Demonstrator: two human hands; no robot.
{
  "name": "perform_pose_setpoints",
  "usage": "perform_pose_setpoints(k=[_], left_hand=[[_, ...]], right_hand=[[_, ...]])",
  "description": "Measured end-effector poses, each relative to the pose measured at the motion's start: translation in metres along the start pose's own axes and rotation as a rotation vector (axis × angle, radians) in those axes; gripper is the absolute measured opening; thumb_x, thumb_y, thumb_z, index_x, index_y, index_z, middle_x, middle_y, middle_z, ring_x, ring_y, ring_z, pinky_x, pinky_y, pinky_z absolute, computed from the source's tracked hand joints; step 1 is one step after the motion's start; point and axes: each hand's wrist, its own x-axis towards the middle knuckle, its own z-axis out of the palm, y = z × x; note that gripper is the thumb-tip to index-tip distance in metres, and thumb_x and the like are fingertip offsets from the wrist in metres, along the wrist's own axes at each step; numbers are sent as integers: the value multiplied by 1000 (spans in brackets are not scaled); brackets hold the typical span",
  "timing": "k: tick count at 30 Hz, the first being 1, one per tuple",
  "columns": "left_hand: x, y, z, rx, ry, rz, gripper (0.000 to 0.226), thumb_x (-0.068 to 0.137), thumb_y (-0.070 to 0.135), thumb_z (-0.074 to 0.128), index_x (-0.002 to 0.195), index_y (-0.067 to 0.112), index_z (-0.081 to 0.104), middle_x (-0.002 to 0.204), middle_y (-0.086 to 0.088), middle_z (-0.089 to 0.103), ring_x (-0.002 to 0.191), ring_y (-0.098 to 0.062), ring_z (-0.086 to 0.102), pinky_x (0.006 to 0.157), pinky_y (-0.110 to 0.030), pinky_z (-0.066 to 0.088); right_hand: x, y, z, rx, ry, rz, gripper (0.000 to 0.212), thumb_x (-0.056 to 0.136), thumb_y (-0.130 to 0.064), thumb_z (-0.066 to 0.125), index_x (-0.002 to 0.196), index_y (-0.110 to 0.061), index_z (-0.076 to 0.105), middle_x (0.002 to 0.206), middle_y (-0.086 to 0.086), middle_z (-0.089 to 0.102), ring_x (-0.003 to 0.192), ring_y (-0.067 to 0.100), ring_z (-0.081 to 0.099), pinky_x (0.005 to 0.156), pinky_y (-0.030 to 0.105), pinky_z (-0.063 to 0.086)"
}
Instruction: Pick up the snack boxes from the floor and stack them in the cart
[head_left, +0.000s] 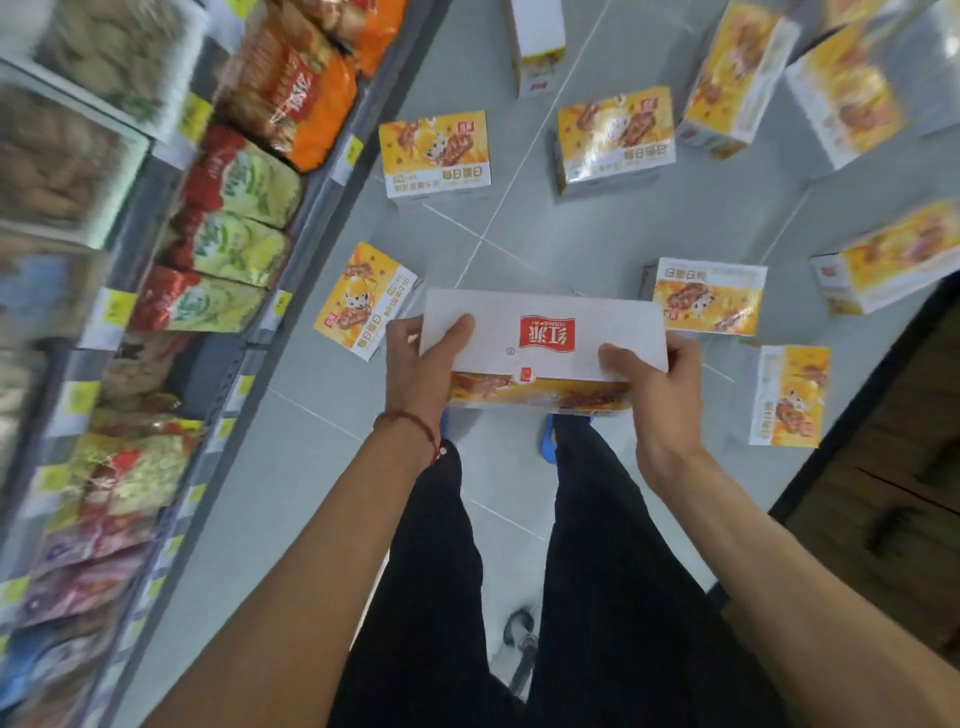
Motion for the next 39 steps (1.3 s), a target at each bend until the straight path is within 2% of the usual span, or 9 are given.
perform_pose_setpoints(k=[3, 7, 12, 15, 19, 24, 28, 33, 39], left_hand=[[-30, 18, -15, 86, -104, 57, 41, 95, 22, 69, 123, 18, 39, 106, 3, 64, 98, -18, 69, 83, -48, 61], [-51, 33, -39, 221, -194, 133, 38, 96, 26, 66, 121, 22, 37, 117, -3, 65, 101, -18, 68, 85, -42, 61], [-61, 56, -72, 351, -336, 214, 36, 94, 27, 68, 116, 24, 40, 123, -5, 64, 107, -21, 67, 61, -22, 55], [-71, 67, -88, 450, -429, 267, 35, 92, 29, 69, 113, 31, 41, 125, -4, 62, 114, -23, 64, 80, -32, 51], [-93, 76, -105, 622, -578, 331, 61, 91, 37, 65, 144, 44, 35, 137, 6, 58, 119, -18, 61, 96, -37, 52], [-127, 69, -119, 769, -712, 363, 51, 99, 24, 58, 144, 39, 38, 132, 1, 62, 115, -21, 62, 81, -30, 51], [-155, 50, -128, 841, -783, 407, 47, 98, 20, 60, 139, 36, 44, 129, 1, 64, 114, -21, 64, 75, -25, 47], [-203, 12, -145, 988, -893, 534, 50, 96, 25, 65, 140, 36, 45, 130, 4, 63, 115, -19, 62, 88, -34, 51], [-280, -54, -181, 1115, -1097, 647, 51, 94, 22, 68, 139, 33, 48, 129, 0, 64, 111, -21, 64, 75, -24, 49]], right_hand=[[-38, -13, -8, 80, 7, -19, 53, 90, 1, 70, 135, -15, 47, 131, 3, 58, 103, 9, 64, 58, 12, 53], [-83, -13, -6, 177, 54, -93, 69, 91, 3, 67, 152, -21, 44, 140, 2, 60, 101, 0, 66, 66, 13, 55], [-145, -4, 15, 326, 194, -157, 69, 92, 6, 64, 153, -19, 45, 134, 6, 64, 93, -1, 70, 61, 14, 55], [-182, 7, 28, 437, 272, -145, 65, 90, 6, 65, 149, -16, 48, 133, 10, 64, 105, 14, 70, 64, 21, 58], [-233, 28, 40, 538, 388, -110, 64, 87, 7, 69, 142, -18, 51, 126, 6, 66, 103, 12, 70, 69, 21, 59], [-292, 57, 45, 598, 492, -84, 68, 73, -20, 81, 135, -27, 53, 128, 6, 66, 118, 29, 66, 99, 55, 57], [-336, 92, 49, 652, 575, -105, 64, 87, -16, 81, 138, -35, 48, 131, -4, 62, 120, 19, 63, 102, 46, 57], [-407, 146, 56, 755, 712, -115, 73, 89, -20, 81, 148, -32, 40, 140, -7, 56, 125, 13, 58, 91, 23, 56], [-514, 215, 70, 828, 947, -137, 71, 89, -25, 81, 147, -31, 42, 135, -11, 60, 122, 7, 60, 104, 38, 56]])
